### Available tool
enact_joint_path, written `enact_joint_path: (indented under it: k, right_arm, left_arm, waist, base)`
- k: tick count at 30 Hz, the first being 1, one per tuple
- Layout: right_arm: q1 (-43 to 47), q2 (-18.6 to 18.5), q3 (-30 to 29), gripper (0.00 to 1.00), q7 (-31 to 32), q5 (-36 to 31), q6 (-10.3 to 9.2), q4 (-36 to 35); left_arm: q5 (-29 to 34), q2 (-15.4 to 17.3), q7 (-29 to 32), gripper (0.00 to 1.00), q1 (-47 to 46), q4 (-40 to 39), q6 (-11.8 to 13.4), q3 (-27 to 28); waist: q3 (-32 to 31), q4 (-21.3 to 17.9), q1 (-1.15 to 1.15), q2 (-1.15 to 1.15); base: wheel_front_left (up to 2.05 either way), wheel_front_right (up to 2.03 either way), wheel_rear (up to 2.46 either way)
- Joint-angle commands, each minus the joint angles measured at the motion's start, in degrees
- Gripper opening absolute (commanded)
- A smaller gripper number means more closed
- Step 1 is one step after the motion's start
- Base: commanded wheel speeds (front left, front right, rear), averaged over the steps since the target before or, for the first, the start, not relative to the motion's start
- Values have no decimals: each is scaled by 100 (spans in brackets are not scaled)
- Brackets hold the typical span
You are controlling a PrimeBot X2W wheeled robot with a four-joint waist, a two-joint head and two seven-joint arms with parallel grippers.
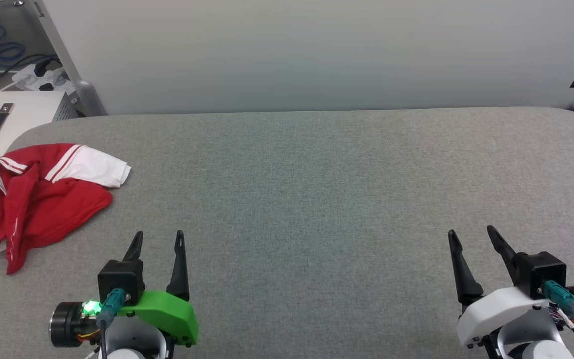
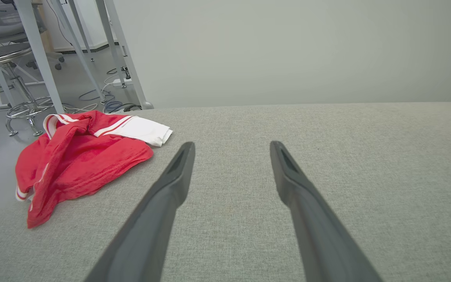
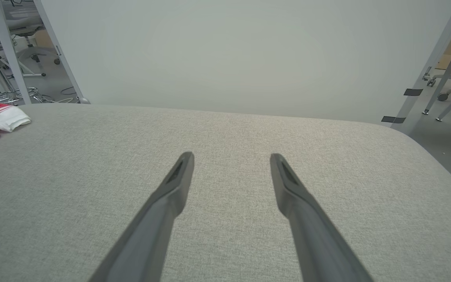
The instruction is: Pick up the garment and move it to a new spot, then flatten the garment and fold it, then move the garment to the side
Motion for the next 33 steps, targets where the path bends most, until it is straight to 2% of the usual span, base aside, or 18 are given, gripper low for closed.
enact_joint_path:
  k: [1, 33]
  right_arm:
    - [-25, 2, -10, 100, -67, 76, -1, 8]
    - [-63, 5, -6, 100, -440, 498, -3, -235]
  left_arm:
    - [-63, -5, -58, 100, -16, 39, -24, -18]
    - [-363, -13, -437, 100, -58, 37, -131, -117]
  waist:
    - [0, 1, 0, 0]
    - [59, 15, 0, 0]
  base:
    - [0, 0, 0]
    - [0, 0, 0]
